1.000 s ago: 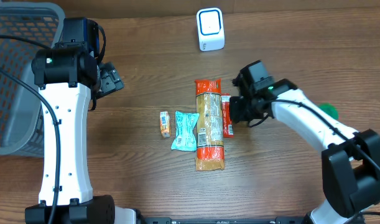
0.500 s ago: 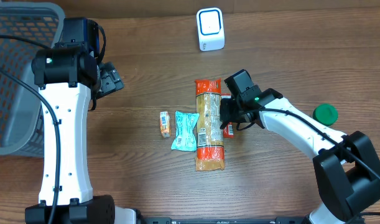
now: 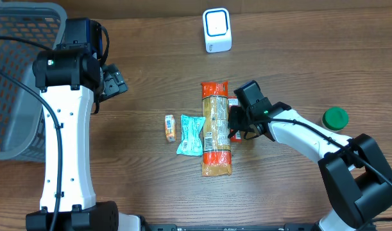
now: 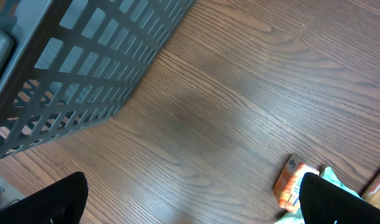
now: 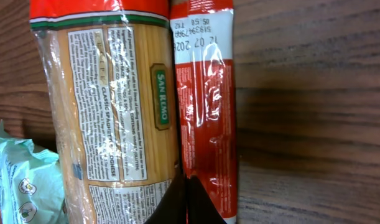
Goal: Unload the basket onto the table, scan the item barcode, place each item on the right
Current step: 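Move the right gripper to the thin red packet beside the pasta, then grasp the thin red packet with the right gripper and pull it right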
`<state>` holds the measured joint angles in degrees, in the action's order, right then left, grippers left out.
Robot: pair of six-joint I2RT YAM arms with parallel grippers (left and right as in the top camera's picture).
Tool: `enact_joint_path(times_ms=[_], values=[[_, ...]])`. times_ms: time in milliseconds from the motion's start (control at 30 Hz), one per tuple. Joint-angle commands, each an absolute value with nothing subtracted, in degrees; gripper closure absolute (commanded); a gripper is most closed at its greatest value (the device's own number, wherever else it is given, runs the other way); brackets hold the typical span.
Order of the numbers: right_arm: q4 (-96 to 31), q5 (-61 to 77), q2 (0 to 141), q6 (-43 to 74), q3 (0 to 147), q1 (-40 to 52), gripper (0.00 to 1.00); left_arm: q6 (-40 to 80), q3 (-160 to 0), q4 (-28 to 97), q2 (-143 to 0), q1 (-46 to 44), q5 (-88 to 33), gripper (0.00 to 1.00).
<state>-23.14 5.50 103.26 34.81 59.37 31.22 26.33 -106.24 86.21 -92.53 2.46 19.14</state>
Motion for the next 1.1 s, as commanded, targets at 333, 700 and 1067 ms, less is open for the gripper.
enact_joint_path(times_ms=[333,700,1067], values=[[-22.55,6.09,102.98,38.04,57.08,31.55,0.96,25.26,-106.5,86.32,-92.99,2.61,19.86,0.0],[-22.72,7.75,102.98,38.63,56.29,31.55,0.96,25.28,-106.5,86.32,-92.99,2.61,19.86,0.0],[-24.14,6.48,102.98,39.05,56.31,29.47,0.96,25.28,-106.5,86.32,-92.99,2.61,19.86,0.01]])
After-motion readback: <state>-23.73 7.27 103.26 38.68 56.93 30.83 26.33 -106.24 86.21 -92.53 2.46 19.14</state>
